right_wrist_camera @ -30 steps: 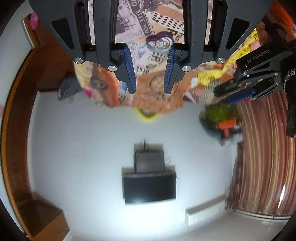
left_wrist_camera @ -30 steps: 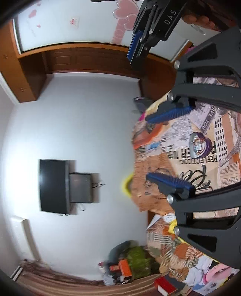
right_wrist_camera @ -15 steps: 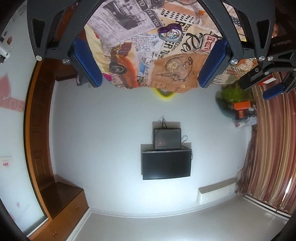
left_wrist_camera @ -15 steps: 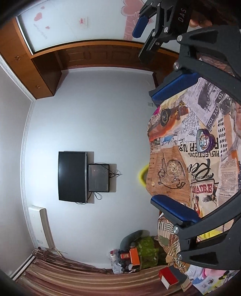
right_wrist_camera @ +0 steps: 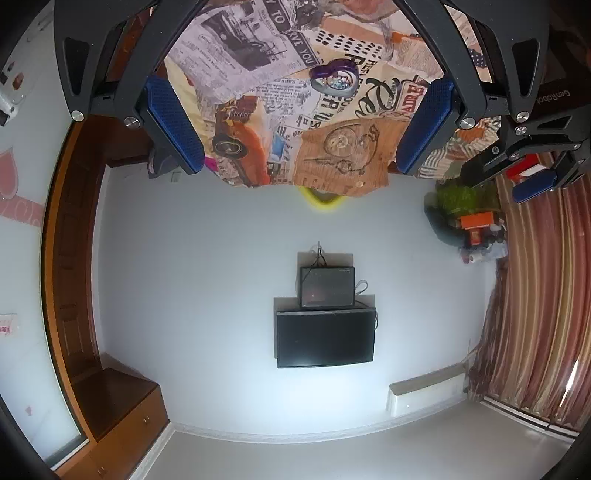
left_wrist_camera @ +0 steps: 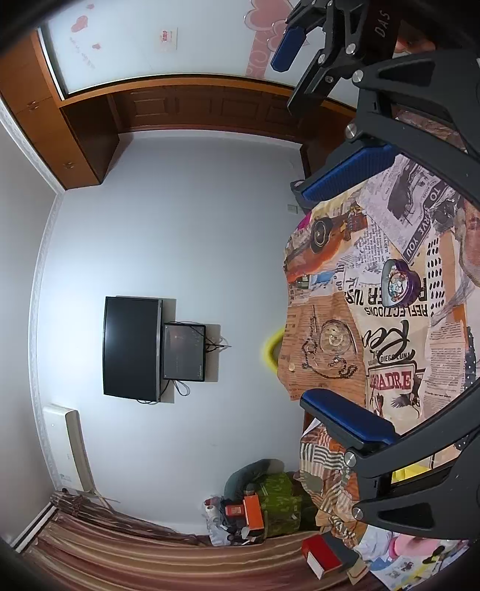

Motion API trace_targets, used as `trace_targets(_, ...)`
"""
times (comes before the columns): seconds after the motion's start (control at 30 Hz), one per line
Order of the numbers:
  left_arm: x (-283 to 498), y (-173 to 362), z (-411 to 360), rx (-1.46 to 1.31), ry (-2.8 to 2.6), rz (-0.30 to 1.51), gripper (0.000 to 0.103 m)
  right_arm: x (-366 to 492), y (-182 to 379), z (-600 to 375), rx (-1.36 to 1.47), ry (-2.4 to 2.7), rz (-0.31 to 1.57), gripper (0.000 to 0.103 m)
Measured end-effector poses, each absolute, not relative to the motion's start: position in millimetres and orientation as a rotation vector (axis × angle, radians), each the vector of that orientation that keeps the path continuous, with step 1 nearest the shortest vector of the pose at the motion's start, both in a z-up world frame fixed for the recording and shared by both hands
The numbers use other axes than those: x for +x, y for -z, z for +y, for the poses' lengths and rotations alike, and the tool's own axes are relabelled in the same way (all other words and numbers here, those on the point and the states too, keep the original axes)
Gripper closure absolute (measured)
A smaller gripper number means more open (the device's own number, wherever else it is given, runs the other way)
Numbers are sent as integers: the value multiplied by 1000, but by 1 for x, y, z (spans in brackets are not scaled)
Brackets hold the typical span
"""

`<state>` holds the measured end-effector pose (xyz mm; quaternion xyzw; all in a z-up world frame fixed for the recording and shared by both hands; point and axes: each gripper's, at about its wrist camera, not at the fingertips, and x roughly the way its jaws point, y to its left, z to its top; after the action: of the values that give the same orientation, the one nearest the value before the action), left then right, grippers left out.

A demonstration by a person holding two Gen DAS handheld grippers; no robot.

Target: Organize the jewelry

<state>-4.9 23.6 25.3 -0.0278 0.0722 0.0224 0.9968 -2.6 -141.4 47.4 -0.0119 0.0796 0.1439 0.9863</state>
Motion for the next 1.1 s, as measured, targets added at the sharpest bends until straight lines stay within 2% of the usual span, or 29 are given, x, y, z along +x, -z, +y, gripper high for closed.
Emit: trace_targets(1.1,3,-20,23,-59,-64,171,1,2,-48,-145,-12,-289,205,0)
